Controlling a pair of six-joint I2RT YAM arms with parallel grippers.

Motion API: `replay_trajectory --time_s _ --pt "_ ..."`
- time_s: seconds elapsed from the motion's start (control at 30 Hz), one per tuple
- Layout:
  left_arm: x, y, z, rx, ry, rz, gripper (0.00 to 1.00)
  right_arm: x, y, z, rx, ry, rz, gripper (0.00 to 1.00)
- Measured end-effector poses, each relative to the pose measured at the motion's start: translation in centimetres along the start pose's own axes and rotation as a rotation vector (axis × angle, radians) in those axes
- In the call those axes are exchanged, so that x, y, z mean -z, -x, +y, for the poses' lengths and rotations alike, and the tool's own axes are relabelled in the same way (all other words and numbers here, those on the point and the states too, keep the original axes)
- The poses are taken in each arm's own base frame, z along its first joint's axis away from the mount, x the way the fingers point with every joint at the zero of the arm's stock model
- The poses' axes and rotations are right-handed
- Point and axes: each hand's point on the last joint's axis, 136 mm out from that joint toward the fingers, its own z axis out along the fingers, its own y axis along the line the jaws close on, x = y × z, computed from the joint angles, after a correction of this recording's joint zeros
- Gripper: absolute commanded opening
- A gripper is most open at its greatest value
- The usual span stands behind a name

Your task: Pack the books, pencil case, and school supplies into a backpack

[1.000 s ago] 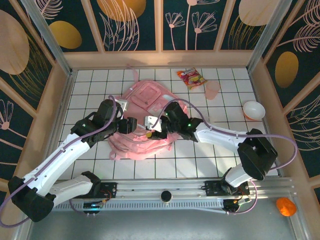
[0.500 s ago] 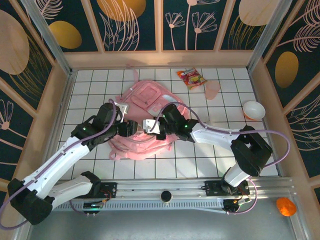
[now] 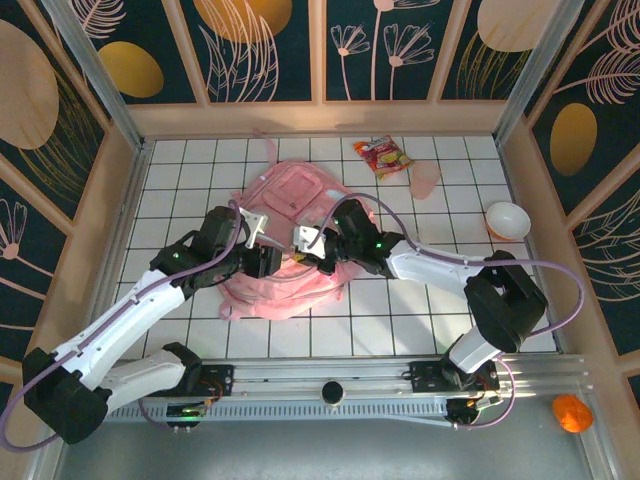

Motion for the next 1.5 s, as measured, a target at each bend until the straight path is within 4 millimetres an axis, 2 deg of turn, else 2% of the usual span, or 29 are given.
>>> replay_trajectory --time_s 0.17,0.33,0.47,0.57,0.8,1.0,1.13,1.3,1.33,1.4,1.5 --pt "-0.1 -0.2 -0.2 0.018 -0.015 0.006 0.41 0.3 0.4 -0.5 -0.040 0.002 -0.020 0.00" --pt "-0.7 -1.1 -0.5 0.033 -0.046 0.028 0.41 0.5 0.5 -0.7 -0.074 0.010 -0.029 0.00" --pt "-1.1 -1.0 -0.6 0.035 -0.057 0.027 0.43 0.6 0.9 -1.0 -0.087 0.009 -0.040 0.00" --pt "-1.3 -0.9 -0.6 0.035 -0.056 0.028 0.39 0.8 1.2 -1.2 -0.099 0.007 -0.047 0.00" --pt "-1.7 -0.9 -0.4 0.017 -0.043 0.028 0.00 0.9 1.0 -1.5 -0.110 0.004 -0.040 0.00" --pt "-1.3 0.0 0.0 -0.011 0.010 -0.008 0.00 1.7 0.6 -2.2 -0.069 0.002 -0.048 0.00" --pt "-1.0 0.4 1.6 -0.008 0.098 -0.034 0.00 3.9 -0.3 -2.4 -0.035 0.021 -0.051 0.00" --pt "-0.8 0.6 2.6 -0.012 0.158 -0.051 0.00 6.0 -0.7 -2.2 0.019 0.044 -0.050 0.00" --pt "-0.8 0.7 2.6 -0.016 0.156 -0.052 0.00 6.2 -0.7 -2.2 0.021 0.047 -0.049 0.04" --pt "-0.9 0.8 2.1 -0.032 0.129 -0.052 0.00 6.4 -0.8 -2.2 -0.008 0.045 -0.043 0.35" --pt "-1.0 1.0 0.9 -0.051 0.053 -0.060 0.00 6.7 -0.4 -2.5 -0.092 0.010 -0.030 0.57"
